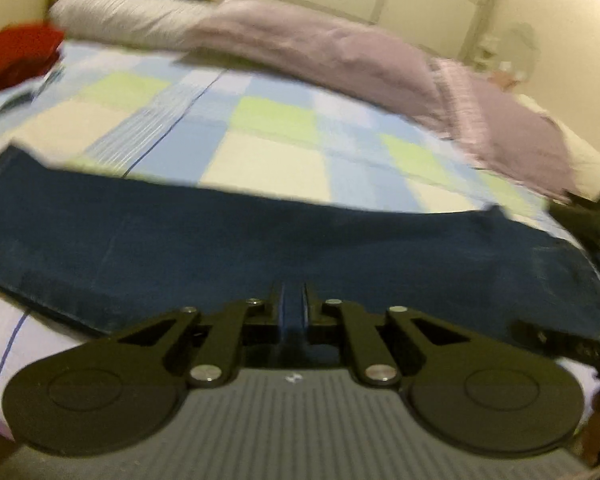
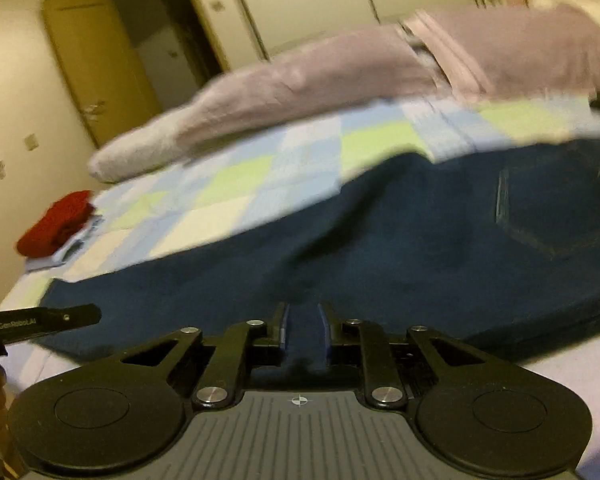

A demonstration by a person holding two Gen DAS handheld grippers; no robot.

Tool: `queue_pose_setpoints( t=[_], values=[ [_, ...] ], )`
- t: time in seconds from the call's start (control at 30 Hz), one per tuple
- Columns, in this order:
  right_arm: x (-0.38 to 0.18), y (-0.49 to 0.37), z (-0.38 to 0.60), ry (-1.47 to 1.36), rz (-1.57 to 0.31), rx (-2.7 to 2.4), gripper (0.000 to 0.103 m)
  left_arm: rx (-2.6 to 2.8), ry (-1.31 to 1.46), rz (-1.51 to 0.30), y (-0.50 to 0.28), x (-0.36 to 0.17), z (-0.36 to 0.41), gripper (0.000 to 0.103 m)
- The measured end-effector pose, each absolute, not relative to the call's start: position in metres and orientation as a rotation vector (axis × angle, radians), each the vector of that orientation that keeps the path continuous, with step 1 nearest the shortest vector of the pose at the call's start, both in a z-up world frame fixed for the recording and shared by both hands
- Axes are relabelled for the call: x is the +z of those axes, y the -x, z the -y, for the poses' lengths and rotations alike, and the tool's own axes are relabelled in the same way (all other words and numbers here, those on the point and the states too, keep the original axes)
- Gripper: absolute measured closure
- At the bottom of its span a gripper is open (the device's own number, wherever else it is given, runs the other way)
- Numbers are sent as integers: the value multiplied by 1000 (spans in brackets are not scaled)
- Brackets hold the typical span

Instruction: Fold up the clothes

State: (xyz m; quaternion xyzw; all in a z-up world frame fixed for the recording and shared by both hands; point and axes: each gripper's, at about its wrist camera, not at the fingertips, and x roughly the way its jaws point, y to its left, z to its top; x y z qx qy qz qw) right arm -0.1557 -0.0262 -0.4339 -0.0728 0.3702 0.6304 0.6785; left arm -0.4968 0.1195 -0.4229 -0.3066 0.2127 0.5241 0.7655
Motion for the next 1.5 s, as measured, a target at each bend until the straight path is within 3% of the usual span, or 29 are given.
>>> queue_pose_setpoints(
  t=[0.37, 0.53, 0.67, 0.8, 1.03, 1.17, 1.23, 1.33, 1.4, 1.47, 1.5],
  values=[
    [-450, 141, 32, 149, -830, 1396, 86, 1548, 739, -290, 665, -431, -179, 103],
    [-434, 161, 4, 198, -798, 1390, 85, 1384, 619, -319, 619, -406, -186, 101],
    [-422, 180, -54, 225, -746, 1493, 85, 1333, 606, -428, 582, -426, -228, 99],
    [-450, 190, -117, 364, -748, 1468, 86, 1478, 553, -488, 602, -447, -253, 100],
    [-439, 189, -83, 245, -800, 1431, 86, 1385, 727, -255, 635, -406, -186, 98],
    [-437, 237, -53, 257, -825, 1588, 86, 1270, 693, -324, 606, -417, -142, 94],
    [-447, 267, -47, 374, -803, 1647, 86, 1314, 639, -429, 598, -439, -134, 100],
    [-456, 293, -40, 524, -620, 1675, 86, 1333, 726, -344, 612, -439, -127, 101],
    [-449, 284, -40, 508, -681, 1653, 86, 1361, 788, -255, 622, -427, -120, 100],
    [-444, 265, -34, 400, -770, 1630, 86, 1378, 869, -143, 635, -418, -111, 83],
    [-443, 258, -28, 361, -790, 1622, 86, 1380, 939, -79, 646, -420, -108, 81]
  ],
)
